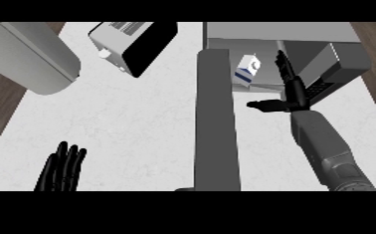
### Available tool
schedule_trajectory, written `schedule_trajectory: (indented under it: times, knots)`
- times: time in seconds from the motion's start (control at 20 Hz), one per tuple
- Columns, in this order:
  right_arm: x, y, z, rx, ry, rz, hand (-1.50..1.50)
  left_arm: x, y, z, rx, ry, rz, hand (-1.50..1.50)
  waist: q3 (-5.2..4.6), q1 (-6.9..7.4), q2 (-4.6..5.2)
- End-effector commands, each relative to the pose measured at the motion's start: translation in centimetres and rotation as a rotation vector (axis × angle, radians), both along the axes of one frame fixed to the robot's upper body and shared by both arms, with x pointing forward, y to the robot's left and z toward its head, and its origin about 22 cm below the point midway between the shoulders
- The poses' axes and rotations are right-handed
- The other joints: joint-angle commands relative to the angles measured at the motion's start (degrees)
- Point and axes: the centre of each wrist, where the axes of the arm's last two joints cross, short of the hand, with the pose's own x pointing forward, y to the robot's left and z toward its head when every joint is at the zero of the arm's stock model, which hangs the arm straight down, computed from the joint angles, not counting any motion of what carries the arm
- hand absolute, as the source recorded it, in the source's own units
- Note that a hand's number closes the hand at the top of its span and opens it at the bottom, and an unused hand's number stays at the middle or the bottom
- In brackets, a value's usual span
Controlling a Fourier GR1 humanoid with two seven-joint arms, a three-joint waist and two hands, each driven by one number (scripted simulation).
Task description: Pick up the milk, place it into the microwave and close the microwave
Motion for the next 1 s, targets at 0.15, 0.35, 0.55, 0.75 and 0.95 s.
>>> schedule_trajectory:
  times: [0.15,0.35,0.55,0.75,0.95]
  knots:
    - [-5.0,-0.9,-4.8,0.150,0.081,0.006,-1.50,-0.5,-0.3,0.1,0.007,0.029,-0.056,-1.50,0.50,-1.24,0.28]
    - [-7.9,-1.1,-7.2,0.173,0.081,-0.005,-1.50,1.0,-0.5,0.0,-0.001,0.014,-0.161,-1.50,0.50,-1.46,0.42]
    - [-10.8,-2.1,-8.9,0.267,0.130,0.086,-1.50,1.2,-0.5,0.3,0.003,0.052,-0.293,-1.50,0.47,-2.10,0.27]
    - [-12.5,-4.0,-9.2,0.288,0.086,0.108,-1.50,1.4,-1.4,-0.9,0.094,0.062,-0.324,1.50,0.41,-2.36,0.00]
    - [-14.7,-3.3,-10.2,0.314,0.057,0.115,-1.50,2.9,-1.9,-1.6,0.076,0.063,-0.324,1.50,0.41,-2.13,0.12]
